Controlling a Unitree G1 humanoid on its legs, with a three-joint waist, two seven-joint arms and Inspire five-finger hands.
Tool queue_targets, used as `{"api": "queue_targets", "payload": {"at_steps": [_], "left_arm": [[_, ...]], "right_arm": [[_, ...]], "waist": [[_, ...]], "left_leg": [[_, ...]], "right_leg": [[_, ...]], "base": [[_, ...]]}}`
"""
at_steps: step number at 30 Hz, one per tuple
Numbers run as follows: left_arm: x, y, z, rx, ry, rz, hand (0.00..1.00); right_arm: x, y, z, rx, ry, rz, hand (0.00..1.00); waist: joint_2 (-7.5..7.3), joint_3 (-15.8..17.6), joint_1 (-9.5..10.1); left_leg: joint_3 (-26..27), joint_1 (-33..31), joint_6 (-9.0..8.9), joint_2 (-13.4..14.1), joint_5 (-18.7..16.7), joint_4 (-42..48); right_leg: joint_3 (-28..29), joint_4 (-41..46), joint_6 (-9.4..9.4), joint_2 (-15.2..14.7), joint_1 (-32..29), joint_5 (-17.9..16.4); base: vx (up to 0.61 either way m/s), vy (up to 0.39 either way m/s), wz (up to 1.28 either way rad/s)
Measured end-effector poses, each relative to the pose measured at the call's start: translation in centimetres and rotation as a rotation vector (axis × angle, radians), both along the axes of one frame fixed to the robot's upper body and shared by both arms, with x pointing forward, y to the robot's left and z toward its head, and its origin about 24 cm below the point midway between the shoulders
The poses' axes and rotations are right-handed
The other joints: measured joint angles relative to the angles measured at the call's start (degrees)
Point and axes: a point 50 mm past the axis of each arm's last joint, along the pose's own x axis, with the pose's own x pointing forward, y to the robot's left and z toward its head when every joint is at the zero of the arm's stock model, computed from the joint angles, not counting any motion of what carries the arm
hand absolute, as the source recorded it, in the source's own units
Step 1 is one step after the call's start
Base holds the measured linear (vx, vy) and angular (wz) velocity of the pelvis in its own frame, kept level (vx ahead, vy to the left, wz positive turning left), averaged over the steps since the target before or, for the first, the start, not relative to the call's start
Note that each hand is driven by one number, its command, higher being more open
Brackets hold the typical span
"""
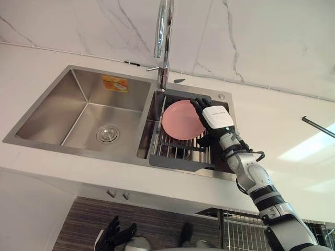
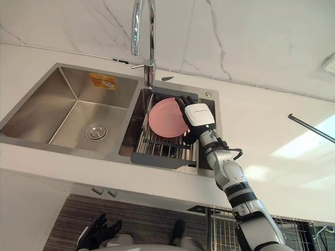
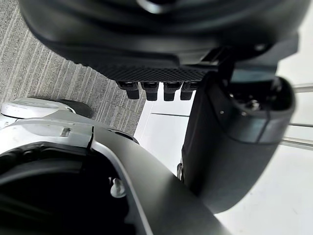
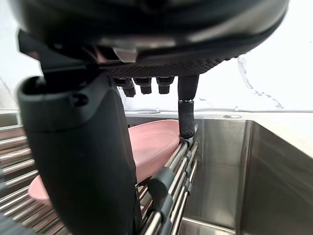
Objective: Walk over to the sink, pick up the cup, carry it to the dishwasher, place the cup inside the dishwasher, then close the dishwasher door
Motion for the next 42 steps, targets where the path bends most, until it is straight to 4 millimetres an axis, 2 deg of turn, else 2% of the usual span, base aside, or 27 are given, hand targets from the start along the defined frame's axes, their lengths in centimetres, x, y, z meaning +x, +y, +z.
{"api": "queue_targets", "payload": {"at_steps": [15, 20, 21, 32, 35, 38, 42], "left_arm": [[0.3, -0.1, 0.1, -0.002, -0.01, -0.006, 1.0], [0.4, -0.1, 0.1, -0.008, -0.015, -0.002, 1.0], [0.4, -0.1, 0.1, -0.009, -0.017, -0.003, 1.0], [0.7, -0.2, 0.2, -0.012, -0.028, -0.008, 1.0], [0.8, -0.2, 0.3, -0.016, -0.033, -0.01, 1.0], [0.9, -0.2, 0.3, -0.024, -0.038, -0.009, 1.0], [1.3, -0.3, 0.4, -0.027, -0.049, -0.014, 1.0]], "right_arm": [[0.0, -0.5, -0.2, -0.005, -0.115, -0.032, 1.0], [0.6, -0.8, -0.2, -0.013, -0.108, -0.049, 1.0], [0.7, -0.8, -0.2, -0.015, -0.106, -0.052, 0.0], [1.0, -1.0, -1.1, -0.029, -0.029, -0.06, 0.0], [1.4, -0.9, -0.5, -0.022, -0.047, -0.056, 0.0], [2.1, -0.5, 1.0, -0.006, -0.091, -0.041, 0.0], [2.2, -0.5, 0.8, 0.008, -0.066, -0.041, 0.0]], "waist": [[0.0, 0.0, 0.88], [0.01, 0.0, 0.92], [0.01, 0.0, 1.04], [0.05, 0.2, 1.66], [0.03, 0.2, 1.79], [0.06, 0.3, 1.95], [-0.01, 1.0, 2.4]], "left_leg": [[-1.7, -1.5, 0.12, -0.3, 0.3, 0.5], [-2.4, -2.6, 0.23, -0.5, 0.4, 1.0], [-2.5, -2.8, 0.24, -0.5, 0.4, 1.0], [-2.8, -3.7, 0.28, -0.5, 0.3, 1.9], [-2.8, -4.4, 0.3, -0.5, 0.3, 2.1], [-2.8, -4.8, 0.3, -0.4, 0.1, 2.8], [-2.7, -5.1, 0.32, -0.4, -0.1, 3.1]], "right_leg": [[-1.3, 0.2, 0.03, -0.5, -0.4, 0.0], [-1.9, 0.3, 0.16, -0.8, -0.9, 0.1], [-2.0, 0.3, 0.16, -0.8, -0.9, 0.1], [-2.2, 0.3, 0.2, -0.9, -1.2, 0.1], [-2.2, 0.3, 0.23, -1.0, -1.8, 0.3], [-2.2, 0.3, 0.2, -0.9, -1.9, 0.3], [-2.1, 0.3, 0.24, -1.0, -1.9, 0.4]], "base": [[-0.01, 0.012, 0.05], [-0.01, 0.016, 0.07], [-0.01, 0.015, 0.06], [0.0, 0.003, 0.01], [0.0, 0.0, 0.0], [0.0, 0.0, 0.0], [0.0, 0.0, 0.0]]}}
